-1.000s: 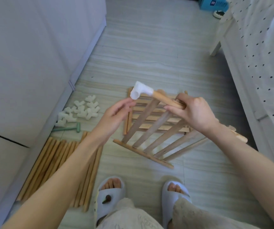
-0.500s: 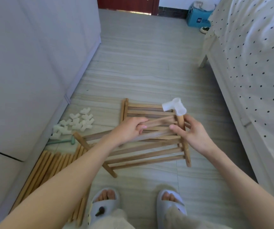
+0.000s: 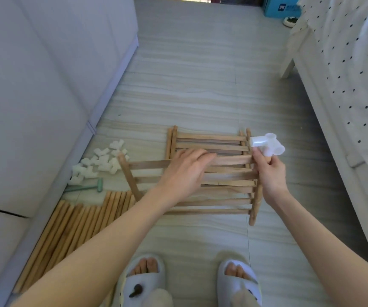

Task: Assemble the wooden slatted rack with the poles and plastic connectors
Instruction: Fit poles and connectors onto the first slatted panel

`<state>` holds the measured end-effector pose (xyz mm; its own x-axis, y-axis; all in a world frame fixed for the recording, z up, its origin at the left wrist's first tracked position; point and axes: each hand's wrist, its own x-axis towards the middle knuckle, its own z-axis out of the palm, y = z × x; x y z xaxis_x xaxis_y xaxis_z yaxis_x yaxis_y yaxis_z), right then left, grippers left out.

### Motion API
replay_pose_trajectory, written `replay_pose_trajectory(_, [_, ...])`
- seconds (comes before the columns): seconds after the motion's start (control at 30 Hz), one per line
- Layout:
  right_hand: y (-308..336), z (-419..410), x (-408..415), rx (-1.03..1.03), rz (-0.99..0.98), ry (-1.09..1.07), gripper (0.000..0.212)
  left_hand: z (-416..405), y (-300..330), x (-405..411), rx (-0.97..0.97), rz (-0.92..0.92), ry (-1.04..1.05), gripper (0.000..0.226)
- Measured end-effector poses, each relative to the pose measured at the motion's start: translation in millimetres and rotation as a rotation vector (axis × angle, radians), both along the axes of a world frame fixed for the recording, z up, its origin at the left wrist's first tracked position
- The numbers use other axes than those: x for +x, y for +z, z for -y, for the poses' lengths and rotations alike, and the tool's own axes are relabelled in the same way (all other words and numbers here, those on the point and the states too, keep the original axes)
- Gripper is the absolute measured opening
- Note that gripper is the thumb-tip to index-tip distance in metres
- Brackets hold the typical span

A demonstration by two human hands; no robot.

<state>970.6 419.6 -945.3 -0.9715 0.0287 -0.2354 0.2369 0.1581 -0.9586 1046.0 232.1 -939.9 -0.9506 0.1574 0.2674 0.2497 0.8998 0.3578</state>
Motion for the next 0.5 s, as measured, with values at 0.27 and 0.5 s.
replay_pose_trajectory(0.27, [-23,29,12,-0.020,-0.055,-0.112,0.025,54,-50,61,0.146,0.071,0.179,0.039])
replay_pose_trajectory(0.5, [-42,46,16,0.039,-0.125,-0.066,0.019,102,-117,106,0.232,0.499,0.478,0.039])
